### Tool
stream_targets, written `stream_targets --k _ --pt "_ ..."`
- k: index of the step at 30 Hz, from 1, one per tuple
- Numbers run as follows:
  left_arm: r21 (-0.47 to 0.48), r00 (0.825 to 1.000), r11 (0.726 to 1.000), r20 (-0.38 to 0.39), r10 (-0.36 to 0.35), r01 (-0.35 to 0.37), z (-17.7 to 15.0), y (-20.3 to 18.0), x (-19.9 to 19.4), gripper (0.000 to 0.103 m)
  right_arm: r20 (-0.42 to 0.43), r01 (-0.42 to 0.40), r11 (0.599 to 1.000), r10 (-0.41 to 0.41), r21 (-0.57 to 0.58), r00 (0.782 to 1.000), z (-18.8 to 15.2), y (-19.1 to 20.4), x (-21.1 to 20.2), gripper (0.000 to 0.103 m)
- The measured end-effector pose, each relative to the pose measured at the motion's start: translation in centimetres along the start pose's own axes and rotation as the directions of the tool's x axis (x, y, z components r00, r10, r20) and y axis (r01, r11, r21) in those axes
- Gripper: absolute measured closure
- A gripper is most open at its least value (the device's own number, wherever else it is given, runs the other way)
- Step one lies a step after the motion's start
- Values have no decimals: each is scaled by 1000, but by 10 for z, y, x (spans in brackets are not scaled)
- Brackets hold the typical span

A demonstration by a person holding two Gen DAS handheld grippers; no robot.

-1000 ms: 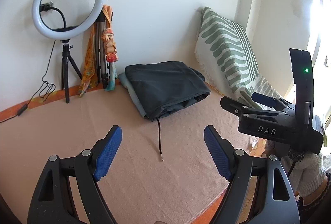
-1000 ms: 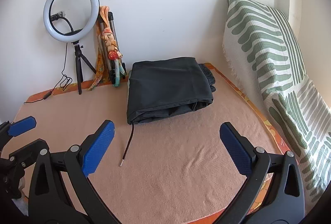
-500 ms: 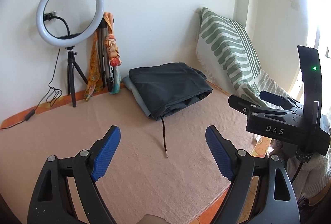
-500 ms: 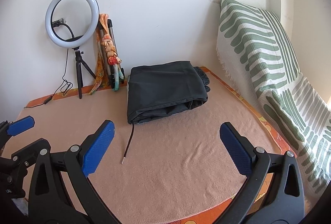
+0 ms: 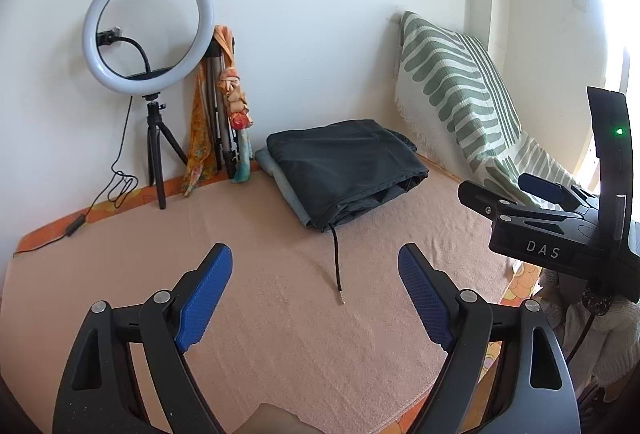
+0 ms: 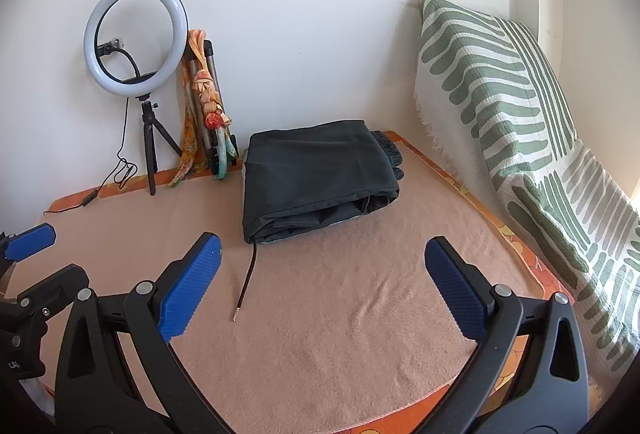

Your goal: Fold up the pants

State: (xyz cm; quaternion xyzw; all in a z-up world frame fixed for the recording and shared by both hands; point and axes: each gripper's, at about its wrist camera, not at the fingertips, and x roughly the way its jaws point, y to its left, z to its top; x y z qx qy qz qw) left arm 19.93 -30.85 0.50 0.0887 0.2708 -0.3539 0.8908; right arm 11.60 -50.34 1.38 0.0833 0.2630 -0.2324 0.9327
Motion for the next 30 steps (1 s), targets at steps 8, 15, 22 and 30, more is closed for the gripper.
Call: stream_targets --k 8,15,22,30 --pt "-5 1000 1000 -1 -1 1 0 2 0 17 0 -4 1000 4 1 1000 1 0 1 0" --pt "-8 1000 1000 -8 -2 2 -1 3 1 17 0 -4 1000 4 2 1000 1 -1 1 0" --pt "0 1000 1000 -2 1 -1 -1 3 0 17 2 -5 1000 5 0 1000 1 0 2 0" --pt "8 1000 1000 16 22 -22 2 1 -6 17 1 -5 1000 5 -1 1000 0 1 0 0"
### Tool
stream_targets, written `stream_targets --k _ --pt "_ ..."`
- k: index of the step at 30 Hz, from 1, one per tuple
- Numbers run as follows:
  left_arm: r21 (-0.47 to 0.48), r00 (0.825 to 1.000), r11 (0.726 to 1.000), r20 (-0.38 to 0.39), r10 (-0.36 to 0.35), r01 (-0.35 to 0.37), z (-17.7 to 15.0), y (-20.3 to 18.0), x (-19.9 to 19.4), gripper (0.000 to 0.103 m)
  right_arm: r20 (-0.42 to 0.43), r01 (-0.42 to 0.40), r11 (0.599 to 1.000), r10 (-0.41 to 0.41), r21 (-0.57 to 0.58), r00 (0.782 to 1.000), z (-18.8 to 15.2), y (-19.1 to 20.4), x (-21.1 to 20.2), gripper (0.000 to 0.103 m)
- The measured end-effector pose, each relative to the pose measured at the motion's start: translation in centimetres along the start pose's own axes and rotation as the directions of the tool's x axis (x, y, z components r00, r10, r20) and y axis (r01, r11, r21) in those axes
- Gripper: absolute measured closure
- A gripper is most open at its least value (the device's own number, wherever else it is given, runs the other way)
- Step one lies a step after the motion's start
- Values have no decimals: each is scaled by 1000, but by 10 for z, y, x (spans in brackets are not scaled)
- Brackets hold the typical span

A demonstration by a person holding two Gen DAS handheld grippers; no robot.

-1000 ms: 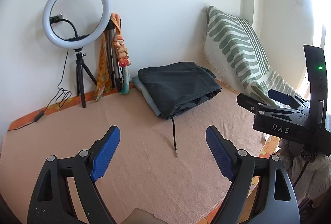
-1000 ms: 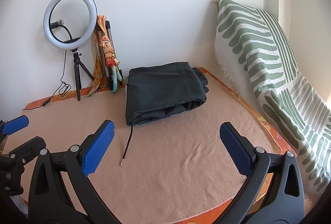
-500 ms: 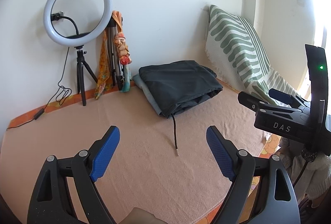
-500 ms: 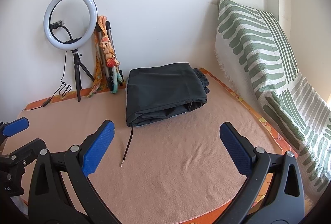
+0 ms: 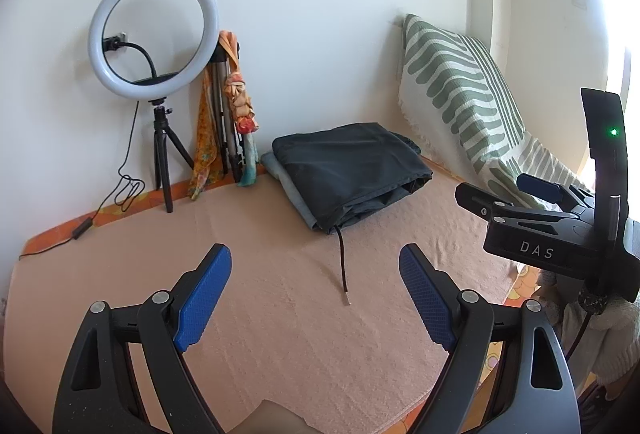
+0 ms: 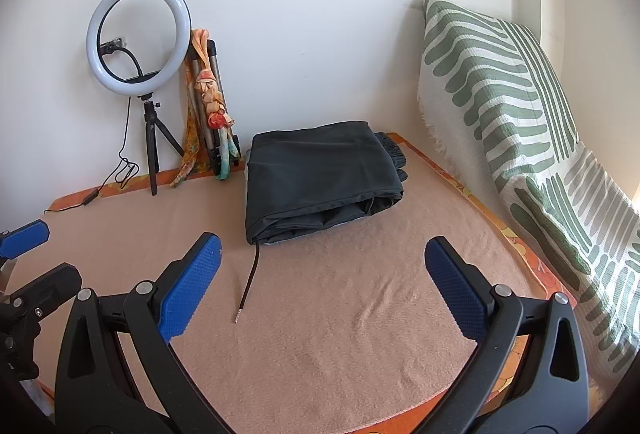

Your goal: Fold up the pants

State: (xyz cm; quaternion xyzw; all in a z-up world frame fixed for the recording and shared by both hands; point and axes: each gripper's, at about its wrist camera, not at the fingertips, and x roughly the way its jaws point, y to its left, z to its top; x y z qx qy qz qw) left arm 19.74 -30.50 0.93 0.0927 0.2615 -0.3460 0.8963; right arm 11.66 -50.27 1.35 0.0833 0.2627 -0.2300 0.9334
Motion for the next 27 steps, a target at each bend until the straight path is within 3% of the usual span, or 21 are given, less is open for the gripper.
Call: stream_targets --k 27 --pt "2 1000 1000 19 13 -13 -5 2 -6 17 -7 -22 1000 22 -12 1000 -1 11 6 0"
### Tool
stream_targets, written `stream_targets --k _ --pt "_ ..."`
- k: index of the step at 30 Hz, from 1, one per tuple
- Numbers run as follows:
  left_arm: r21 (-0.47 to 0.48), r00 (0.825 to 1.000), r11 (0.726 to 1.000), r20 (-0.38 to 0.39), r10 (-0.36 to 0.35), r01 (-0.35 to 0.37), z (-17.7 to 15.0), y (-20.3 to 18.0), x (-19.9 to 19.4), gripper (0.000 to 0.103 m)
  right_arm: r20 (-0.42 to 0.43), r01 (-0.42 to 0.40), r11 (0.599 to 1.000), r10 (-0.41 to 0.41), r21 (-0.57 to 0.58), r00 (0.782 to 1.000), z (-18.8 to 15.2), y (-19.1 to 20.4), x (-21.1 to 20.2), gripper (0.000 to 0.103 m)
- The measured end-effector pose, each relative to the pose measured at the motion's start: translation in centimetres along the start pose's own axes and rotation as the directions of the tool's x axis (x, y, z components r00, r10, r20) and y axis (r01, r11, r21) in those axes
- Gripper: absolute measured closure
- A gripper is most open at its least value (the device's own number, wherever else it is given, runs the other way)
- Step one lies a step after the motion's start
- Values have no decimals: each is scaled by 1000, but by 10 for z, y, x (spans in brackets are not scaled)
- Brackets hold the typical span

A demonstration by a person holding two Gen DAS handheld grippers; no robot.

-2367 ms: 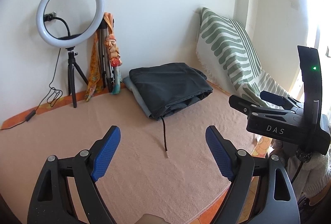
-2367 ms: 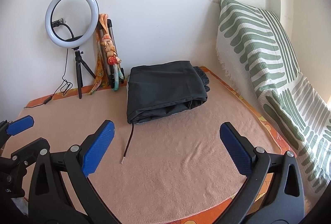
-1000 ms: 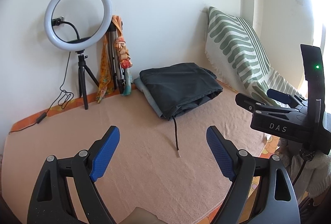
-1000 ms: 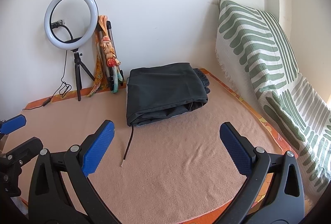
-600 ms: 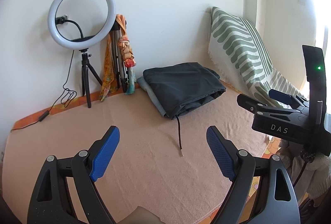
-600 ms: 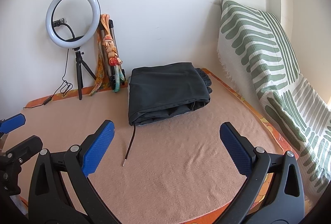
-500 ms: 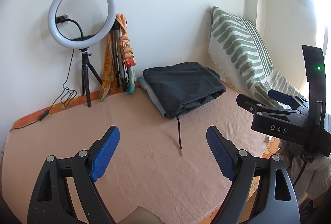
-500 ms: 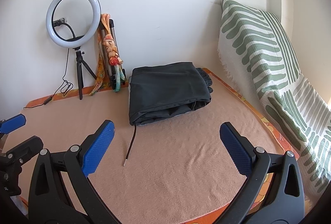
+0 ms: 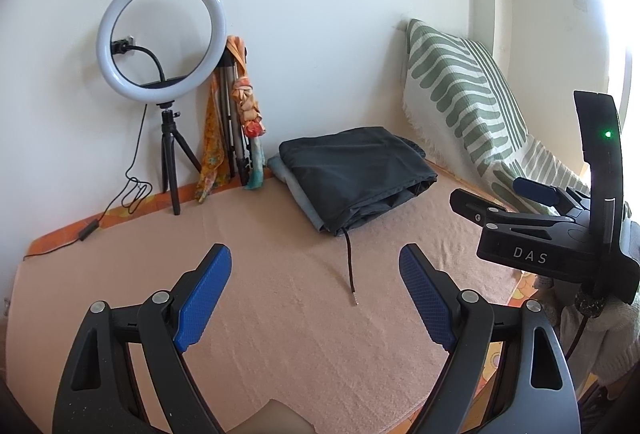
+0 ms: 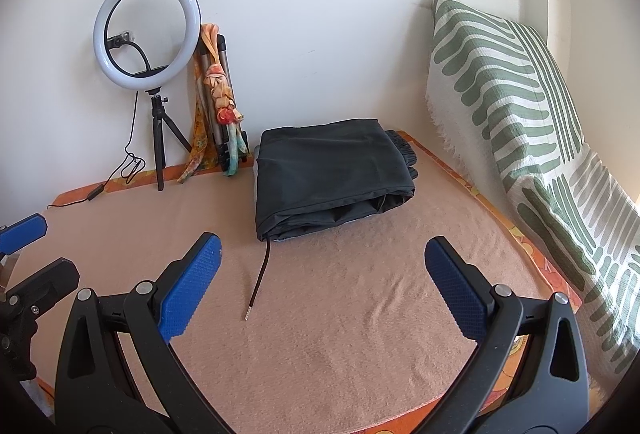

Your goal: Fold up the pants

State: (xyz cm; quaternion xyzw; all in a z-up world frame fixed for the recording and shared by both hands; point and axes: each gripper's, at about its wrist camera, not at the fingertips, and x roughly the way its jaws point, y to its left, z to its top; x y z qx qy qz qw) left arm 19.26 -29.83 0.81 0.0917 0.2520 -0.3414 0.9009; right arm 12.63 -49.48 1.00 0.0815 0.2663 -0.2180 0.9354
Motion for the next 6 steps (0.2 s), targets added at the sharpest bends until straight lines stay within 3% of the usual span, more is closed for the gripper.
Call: stream_targets --k 6 --pt "-2 1000 1000 -2 -2 2 0 1 -1 17 -1 -6 1000 6 -4 1000 0 5 2 0"
